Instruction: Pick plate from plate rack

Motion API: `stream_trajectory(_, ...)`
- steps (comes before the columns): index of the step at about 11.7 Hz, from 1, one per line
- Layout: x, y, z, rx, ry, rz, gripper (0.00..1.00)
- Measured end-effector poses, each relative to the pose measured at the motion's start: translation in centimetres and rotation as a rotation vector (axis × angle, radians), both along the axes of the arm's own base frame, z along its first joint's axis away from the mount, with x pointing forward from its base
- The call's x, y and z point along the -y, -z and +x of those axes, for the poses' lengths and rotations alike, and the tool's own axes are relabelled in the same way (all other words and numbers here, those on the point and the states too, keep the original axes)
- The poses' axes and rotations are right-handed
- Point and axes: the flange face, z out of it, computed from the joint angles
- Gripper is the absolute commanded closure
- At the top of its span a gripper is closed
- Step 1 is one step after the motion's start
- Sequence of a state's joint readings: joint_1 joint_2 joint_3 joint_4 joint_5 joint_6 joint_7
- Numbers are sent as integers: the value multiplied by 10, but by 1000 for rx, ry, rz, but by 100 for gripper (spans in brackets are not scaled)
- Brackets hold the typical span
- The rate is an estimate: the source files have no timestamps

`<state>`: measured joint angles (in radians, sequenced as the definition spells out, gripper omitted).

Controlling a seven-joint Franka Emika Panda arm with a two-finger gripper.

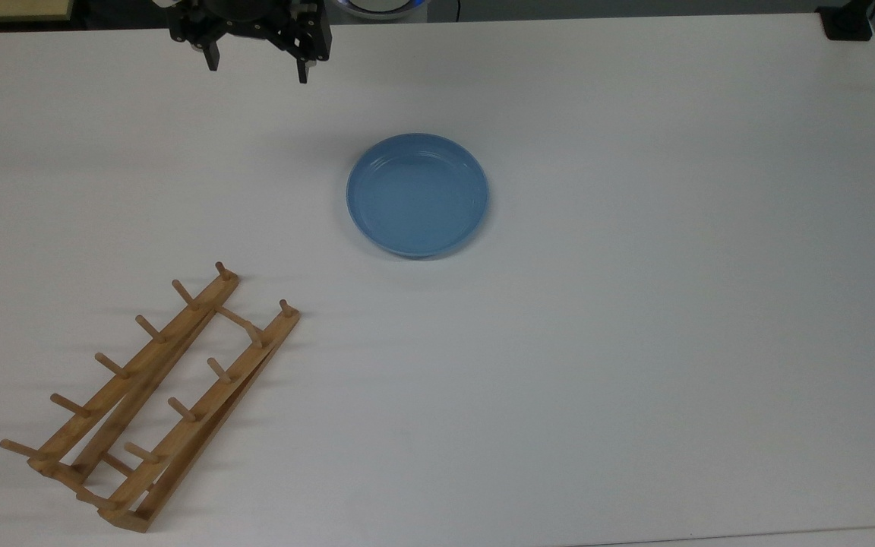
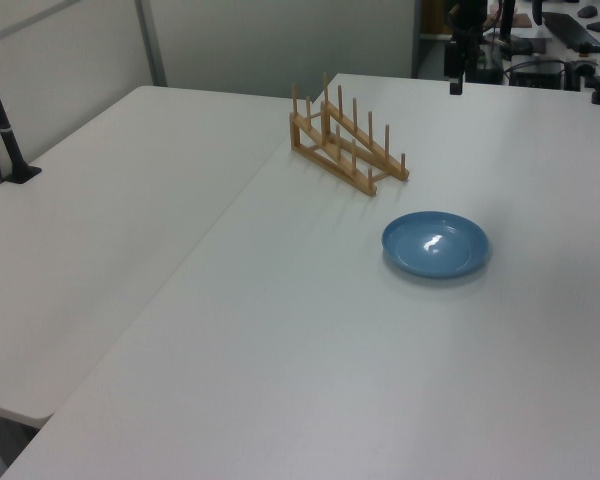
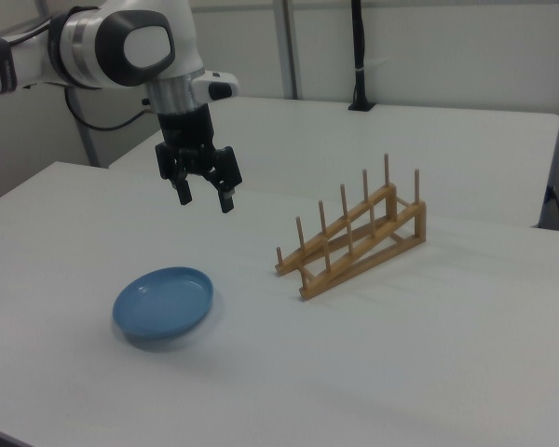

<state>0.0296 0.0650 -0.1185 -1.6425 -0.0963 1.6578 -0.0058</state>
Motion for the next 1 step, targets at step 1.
stream_trajectory(1,-2,1,0,-1,16,-2,0)
